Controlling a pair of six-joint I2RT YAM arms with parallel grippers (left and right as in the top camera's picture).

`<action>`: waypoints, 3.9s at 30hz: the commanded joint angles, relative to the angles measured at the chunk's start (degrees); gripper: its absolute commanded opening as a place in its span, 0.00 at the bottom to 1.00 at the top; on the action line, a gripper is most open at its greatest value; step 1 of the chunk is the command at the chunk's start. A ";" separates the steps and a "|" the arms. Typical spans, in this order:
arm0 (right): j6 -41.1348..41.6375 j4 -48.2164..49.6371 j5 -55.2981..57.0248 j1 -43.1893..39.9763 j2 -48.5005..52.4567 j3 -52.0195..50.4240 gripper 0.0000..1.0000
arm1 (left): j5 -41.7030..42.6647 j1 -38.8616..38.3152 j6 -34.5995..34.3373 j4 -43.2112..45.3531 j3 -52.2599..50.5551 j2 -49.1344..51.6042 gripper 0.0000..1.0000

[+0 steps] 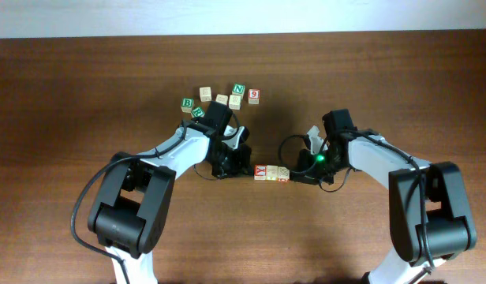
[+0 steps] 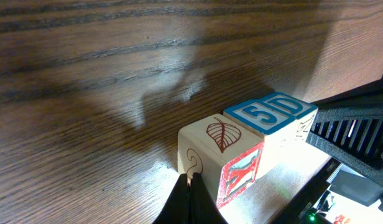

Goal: Rotate 3 blocks

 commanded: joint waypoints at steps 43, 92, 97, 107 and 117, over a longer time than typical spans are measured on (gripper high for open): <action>5.95 -9.25 1.51 14.80 -3.37 17.05 0.05 | -15.08 4.04 2.47 -6.40 5.03 -0.63 0.00; 8.46 -21.44 13.86 33.99 6.84 28.02 0.08 | -35.63 26.45 2.43 -17.73 20.74 -2.05 0.99; 8.50 -28.04 19.63 36.96 10.05 27.98 0.08 | -35.63 26.45 2.43 -17.73 20.74 -2.05 0.99; 10.19 -23.30 21.29 28.96 12.90 27.98 0.08 | -35.60 26.45 2.43 -17.73 20.74 -2.05 0.99; 7.15 -25.11 18.93 27.76 12.83 38.84 0.08 | -35.60 26.45 2.43 -17.73 20.74 -2.05 0.99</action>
